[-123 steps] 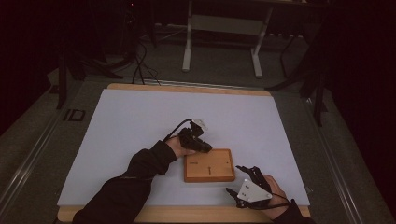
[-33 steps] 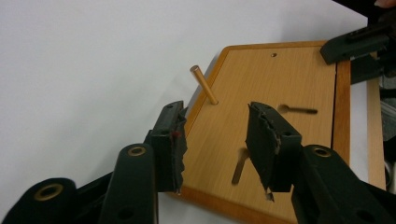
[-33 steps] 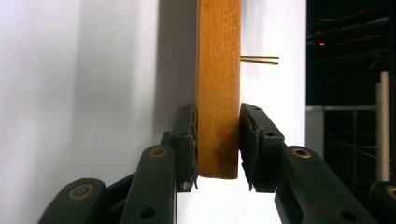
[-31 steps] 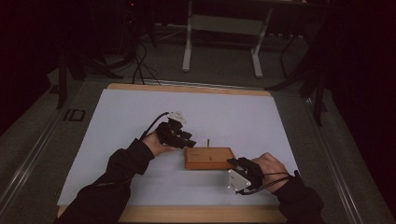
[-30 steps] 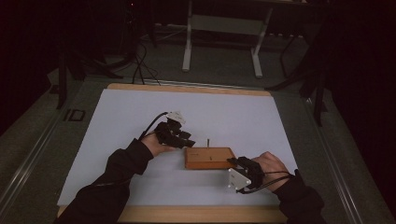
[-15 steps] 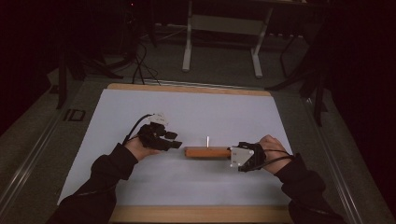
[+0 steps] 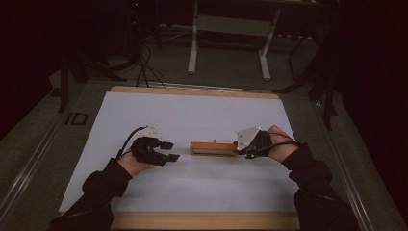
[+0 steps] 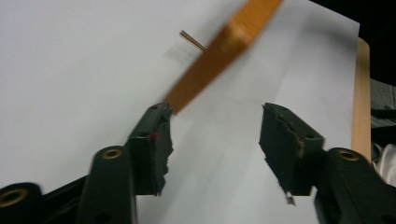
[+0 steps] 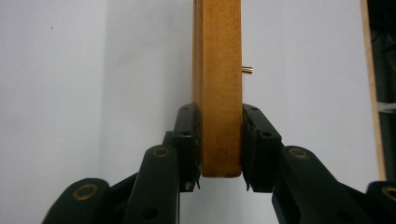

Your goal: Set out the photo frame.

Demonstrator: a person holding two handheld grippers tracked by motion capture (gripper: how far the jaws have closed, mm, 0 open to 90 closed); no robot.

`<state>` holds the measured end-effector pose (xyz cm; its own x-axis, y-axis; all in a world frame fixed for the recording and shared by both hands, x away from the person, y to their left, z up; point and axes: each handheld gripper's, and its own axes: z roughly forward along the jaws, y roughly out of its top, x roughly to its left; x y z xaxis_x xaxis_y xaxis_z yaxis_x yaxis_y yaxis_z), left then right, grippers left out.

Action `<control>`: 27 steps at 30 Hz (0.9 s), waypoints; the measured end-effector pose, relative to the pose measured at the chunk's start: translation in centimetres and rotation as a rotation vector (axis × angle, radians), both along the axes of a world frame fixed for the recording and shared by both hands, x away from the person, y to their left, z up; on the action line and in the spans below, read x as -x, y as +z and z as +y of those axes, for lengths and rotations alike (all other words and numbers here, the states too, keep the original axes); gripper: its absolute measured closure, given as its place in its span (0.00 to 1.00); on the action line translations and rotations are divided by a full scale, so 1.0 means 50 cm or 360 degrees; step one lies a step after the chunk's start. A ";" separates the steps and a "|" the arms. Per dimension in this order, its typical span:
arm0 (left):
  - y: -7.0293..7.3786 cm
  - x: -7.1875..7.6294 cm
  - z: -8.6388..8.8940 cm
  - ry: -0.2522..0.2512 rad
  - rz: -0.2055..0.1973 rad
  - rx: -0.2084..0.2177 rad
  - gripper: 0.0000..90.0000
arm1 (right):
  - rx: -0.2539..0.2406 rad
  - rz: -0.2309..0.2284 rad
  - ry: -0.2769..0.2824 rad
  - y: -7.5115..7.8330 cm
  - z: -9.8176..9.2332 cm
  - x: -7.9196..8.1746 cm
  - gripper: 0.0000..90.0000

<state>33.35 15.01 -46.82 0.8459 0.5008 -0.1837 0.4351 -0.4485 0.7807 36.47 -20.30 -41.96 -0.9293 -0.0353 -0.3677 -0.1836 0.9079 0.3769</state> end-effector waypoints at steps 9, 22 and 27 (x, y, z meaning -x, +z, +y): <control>-0.036 0.038 -0.016 -0.0102 0.0039 -0.0015 0.41 | 0.0017 0.0156 -0.0022 0.014 0.005 -0.053 0.78; -0.079 0.072 0.007 -0.0013 0.0015 -0.0052 0.11 | 0.0042 0.0266 -0.0069 0.021 0.011 -0.107 0.77; -0.089 0.086 0.013 0.0025 -0.0022 -0.0105 0.01 | 0.0045 0.0277 -0.0064 0.022 0.012 -0.119 0.77</control>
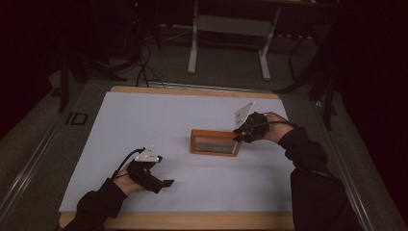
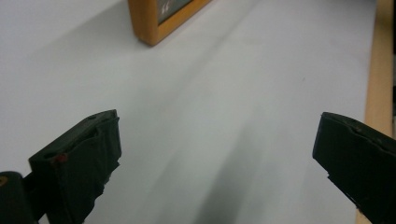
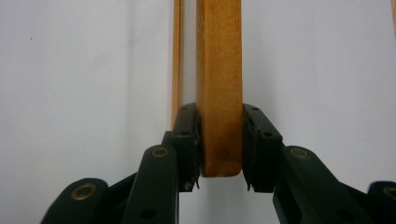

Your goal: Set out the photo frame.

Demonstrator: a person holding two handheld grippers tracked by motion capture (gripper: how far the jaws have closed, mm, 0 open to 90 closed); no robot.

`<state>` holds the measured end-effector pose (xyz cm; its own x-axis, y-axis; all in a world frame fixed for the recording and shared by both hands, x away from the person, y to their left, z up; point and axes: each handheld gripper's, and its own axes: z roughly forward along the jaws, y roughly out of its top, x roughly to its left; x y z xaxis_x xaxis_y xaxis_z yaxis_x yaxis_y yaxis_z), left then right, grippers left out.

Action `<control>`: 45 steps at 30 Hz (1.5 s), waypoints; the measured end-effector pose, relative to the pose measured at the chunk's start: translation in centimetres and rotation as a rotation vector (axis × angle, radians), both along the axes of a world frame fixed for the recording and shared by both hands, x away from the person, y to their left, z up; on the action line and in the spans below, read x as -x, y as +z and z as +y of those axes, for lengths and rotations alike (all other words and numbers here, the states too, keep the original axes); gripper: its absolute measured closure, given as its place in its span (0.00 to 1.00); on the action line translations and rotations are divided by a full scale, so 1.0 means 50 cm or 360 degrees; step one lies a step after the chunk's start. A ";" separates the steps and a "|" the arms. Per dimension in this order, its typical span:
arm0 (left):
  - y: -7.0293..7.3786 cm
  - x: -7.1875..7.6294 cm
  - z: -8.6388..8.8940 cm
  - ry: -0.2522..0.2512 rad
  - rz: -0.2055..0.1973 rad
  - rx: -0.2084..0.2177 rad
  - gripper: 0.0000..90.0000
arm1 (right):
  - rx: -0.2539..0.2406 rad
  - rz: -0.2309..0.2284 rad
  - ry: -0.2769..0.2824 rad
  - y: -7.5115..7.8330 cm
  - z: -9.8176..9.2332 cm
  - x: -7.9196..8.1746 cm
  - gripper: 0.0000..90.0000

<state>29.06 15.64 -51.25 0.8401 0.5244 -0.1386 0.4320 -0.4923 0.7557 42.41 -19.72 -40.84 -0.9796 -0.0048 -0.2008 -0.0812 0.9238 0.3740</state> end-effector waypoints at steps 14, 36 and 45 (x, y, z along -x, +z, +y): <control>-0.017 0.020 0.015 0.0080 0.0036 0.0071 0.00 | 0.0026 0.0066 -0.0090 0.001 0.005 -0.043 0.76; -0.025 0.018 0.034 0.0112 0.0039 0.0113 0.00 | 0.0126 0.0152 0.0006 0.002 0.027 -0.107 0.75; -0.026 0.016 0.036 0.0111 0.0039 0.0114 0.00 | 0.0144 0.0210 -0.0024 0.000 0.033 -0.132 0.74</control>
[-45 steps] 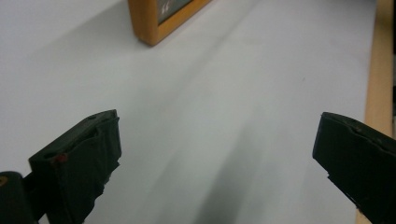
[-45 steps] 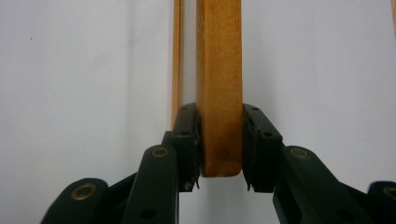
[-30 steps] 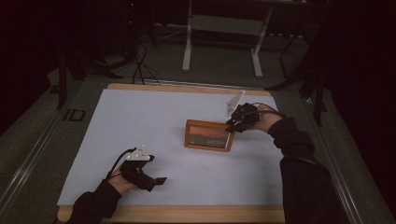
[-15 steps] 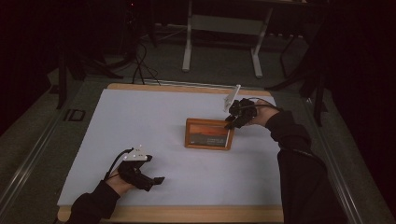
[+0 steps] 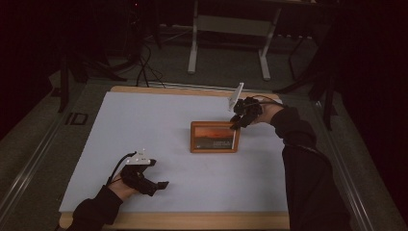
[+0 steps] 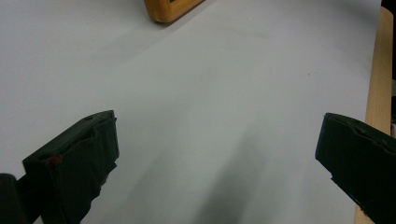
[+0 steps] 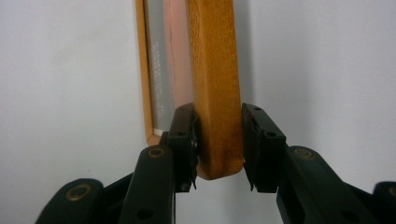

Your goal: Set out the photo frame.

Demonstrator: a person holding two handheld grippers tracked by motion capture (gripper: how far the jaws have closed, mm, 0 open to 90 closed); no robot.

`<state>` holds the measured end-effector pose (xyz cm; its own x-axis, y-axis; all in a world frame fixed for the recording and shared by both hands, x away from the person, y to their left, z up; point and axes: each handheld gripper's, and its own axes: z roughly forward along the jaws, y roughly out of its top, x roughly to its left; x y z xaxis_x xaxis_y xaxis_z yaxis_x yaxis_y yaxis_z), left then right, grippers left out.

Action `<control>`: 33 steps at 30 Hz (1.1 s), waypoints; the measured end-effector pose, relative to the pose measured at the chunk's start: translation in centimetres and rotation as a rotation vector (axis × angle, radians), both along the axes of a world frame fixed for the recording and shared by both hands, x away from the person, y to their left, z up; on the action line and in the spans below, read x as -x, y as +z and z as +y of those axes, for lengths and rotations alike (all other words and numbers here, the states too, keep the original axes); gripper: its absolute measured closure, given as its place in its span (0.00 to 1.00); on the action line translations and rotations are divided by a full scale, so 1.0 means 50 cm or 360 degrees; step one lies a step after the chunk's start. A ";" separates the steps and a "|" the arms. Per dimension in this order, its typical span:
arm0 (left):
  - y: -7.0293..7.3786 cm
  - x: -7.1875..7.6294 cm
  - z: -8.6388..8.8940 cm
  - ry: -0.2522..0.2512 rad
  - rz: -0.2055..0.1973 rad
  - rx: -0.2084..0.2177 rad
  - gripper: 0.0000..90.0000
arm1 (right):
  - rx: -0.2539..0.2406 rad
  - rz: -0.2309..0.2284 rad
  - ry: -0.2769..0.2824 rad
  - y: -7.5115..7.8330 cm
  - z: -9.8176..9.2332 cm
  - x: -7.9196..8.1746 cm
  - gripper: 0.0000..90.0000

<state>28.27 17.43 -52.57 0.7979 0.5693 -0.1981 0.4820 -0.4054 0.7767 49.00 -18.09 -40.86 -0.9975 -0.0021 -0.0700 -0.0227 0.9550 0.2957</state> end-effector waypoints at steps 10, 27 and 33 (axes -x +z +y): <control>-0.005 0.001 -0.006 -0.0031 0.0000 -0.0025 0.00 | -0.0027 0.0048 -0.0089 -0.005 -0.002 -0.015 0.73; -0.007 0.004 -0.010 -0.0070 -0.0008 -0.0048 0.00 | 0.0001 0.0078 -0.0190 -0.005 0.001 -0.010 0.73; -0.007 0.004 -0.011 -0.0078 -0.0012 -0.0046 0.00 | -0.0013 0.0040 -0.0161 -0.005 0.001 -0.006 0.72</control>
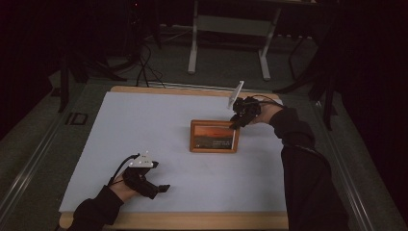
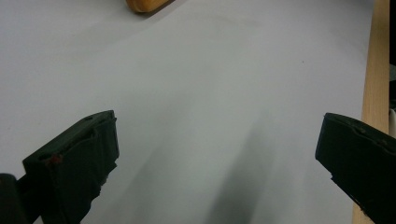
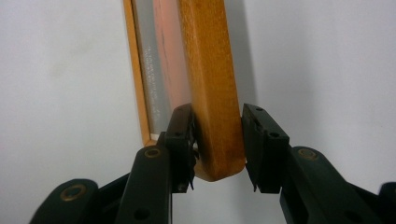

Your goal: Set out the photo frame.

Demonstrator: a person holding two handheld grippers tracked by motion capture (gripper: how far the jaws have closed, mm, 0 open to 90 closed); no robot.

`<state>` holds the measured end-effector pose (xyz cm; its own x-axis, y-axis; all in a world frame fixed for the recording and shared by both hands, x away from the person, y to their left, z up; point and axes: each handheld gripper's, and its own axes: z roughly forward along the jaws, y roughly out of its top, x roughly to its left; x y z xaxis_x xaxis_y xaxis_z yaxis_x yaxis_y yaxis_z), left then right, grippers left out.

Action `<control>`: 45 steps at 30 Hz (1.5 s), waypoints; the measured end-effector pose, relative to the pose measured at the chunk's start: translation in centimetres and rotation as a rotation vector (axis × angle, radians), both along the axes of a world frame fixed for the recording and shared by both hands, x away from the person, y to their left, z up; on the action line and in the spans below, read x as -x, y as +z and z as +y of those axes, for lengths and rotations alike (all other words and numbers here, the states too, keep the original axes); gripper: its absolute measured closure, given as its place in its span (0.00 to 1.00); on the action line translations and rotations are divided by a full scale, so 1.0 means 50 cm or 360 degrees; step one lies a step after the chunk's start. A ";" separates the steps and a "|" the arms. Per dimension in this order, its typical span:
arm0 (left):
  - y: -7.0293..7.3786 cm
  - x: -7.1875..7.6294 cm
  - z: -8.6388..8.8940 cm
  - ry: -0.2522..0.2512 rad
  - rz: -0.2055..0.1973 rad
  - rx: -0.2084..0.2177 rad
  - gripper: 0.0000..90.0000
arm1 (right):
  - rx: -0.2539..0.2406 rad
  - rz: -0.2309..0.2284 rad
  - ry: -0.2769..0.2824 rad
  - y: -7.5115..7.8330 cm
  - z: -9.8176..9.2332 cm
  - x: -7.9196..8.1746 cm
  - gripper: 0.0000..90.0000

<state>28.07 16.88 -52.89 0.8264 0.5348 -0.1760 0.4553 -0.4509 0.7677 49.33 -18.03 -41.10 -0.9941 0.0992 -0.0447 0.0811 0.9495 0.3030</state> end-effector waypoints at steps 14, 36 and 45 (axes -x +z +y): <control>-0.001 0.000 0.000 -0.0006 0.0006 -0.0011 0.00 | -0.0126 -0.0027 -0.0098 0.042 -0.001 0.026 0.49; 0.002 0.004 -0.002 -0.0014 -0.0005 -0.0009 0.00 | -0.0589 -0.0056 -0.0298 0.023 -0.039 0.142 0.16; 0.003 0.007 -0.003 -0.0039 -0.0018 -0.0003 0.00 | -0.0717 -0.0107 -0.0366 -0.032 -0.061 0.215 0.16</control>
<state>27.72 16.71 -52.72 0.8412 0.5148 -0.1654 0.4353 -0.4632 0.7720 38.56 -21.10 -42.68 -0.9406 0.3394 -0.0102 0.2390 0.6832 0.6900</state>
